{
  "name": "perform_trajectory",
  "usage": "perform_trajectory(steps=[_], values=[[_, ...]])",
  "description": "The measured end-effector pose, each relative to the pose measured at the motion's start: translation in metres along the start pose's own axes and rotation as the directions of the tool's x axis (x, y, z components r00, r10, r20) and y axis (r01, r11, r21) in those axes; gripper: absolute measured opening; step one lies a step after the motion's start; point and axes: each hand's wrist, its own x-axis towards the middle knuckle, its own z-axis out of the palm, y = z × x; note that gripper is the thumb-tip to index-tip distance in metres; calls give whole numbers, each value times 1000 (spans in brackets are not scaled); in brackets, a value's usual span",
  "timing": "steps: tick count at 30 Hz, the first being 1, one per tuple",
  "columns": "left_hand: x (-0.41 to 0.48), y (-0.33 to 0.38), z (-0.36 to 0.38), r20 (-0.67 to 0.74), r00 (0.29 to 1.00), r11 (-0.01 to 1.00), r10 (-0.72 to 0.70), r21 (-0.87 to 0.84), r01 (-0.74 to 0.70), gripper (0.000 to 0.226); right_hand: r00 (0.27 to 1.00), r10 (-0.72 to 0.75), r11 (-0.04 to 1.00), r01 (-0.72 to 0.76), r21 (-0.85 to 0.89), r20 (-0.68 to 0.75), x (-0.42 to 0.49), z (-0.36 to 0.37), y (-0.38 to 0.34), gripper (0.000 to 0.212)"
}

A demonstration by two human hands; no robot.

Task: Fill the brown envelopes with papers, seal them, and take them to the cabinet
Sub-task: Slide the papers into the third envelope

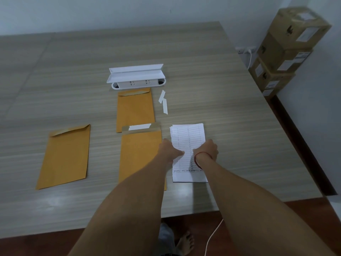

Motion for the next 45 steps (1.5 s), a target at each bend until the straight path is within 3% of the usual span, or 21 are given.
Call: perform_trajectory(steps=[9, 17, 33, 37, 42, 45], values=[[3, -1, 1, 2, 1000, 1000, -12, 21, 12, 76, 1000, -1, 1000, 1, -1, 9, 1, 0, 0, 37], [2, 1, 1, 9, 1000, 1000, -6, 25, 6, 73, 995, 92, 995, -93, 33, 46, 0, 0, -1, 47], [6, -1, 3, -6, 1000, 999, -16, 49, 16, 81, 996, 86, 996, -86, 22, 23, 0, -3, -2, 48], [6, -1, 4, -7, 1000, 999, -17, 43, 17, 79, 999, 47, 998, -48, -27, -21, 1, -4, 0, 51], [6, 0, 5, -9, 1000, 999, -29, 35, 29, 78, 991, -117, 978, 102, -181, -72, -4, -6, 2, 28], [5, 1, 4, -19, 999, 999, -33, 25, 34, 75, 984, -180, 980, 179, -83, -10, -8, -3, 0, 26]])
